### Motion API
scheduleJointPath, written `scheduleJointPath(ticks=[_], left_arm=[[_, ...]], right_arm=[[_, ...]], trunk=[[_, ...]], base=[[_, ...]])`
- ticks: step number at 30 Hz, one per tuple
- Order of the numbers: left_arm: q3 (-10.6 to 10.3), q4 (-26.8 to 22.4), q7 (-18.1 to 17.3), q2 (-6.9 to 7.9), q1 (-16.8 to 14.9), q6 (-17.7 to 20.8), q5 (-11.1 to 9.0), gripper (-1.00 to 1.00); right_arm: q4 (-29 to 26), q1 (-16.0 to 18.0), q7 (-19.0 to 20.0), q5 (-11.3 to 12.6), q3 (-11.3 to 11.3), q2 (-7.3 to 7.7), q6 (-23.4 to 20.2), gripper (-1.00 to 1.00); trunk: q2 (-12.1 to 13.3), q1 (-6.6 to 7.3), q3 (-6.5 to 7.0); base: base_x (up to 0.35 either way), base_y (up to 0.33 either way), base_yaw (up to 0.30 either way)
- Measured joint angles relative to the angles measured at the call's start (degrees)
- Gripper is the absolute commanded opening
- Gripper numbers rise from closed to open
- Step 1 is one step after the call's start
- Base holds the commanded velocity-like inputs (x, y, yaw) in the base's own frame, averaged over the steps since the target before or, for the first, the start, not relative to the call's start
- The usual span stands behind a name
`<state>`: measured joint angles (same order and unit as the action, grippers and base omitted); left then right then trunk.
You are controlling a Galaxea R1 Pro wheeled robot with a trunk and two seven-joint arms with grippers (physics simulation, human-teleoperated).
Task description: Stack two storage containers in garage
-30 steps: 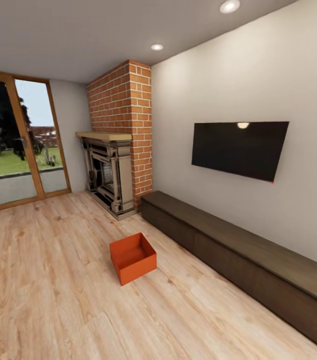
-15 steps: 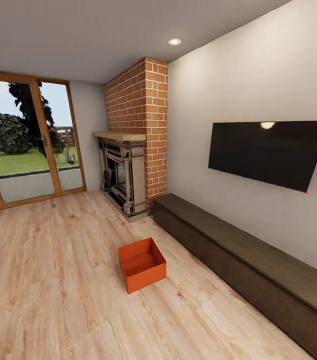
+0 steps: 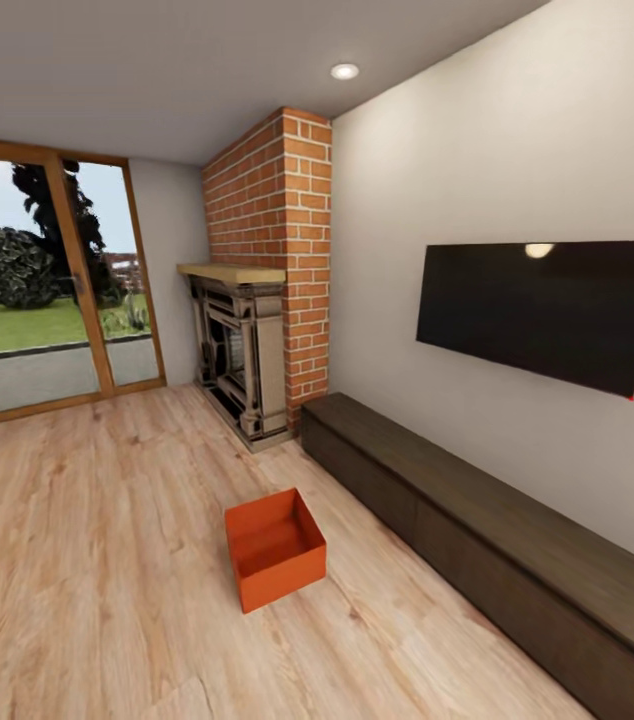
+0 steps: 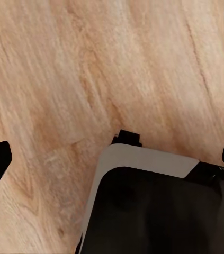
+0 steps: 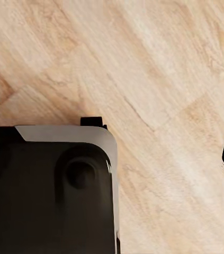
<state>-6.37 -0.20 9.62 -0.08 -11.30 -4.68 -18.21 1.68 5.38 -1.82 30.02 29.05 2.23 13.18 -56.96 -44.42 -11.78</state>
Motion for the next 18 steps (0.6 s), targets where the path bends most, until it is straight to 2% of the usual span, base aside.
scheduleJointPath(ticks=[18], left_arm=[[0.00,0.00,0.01,0.00,0.00,0.00,0.00,1.00]], right_arm=[[0.00,0.00,0.00,0.00,0.00,-0.13,0.17,1.00]], trunk=[[0.00,0.00,0.00]], base=[[0.306,-0.003,0.000]])
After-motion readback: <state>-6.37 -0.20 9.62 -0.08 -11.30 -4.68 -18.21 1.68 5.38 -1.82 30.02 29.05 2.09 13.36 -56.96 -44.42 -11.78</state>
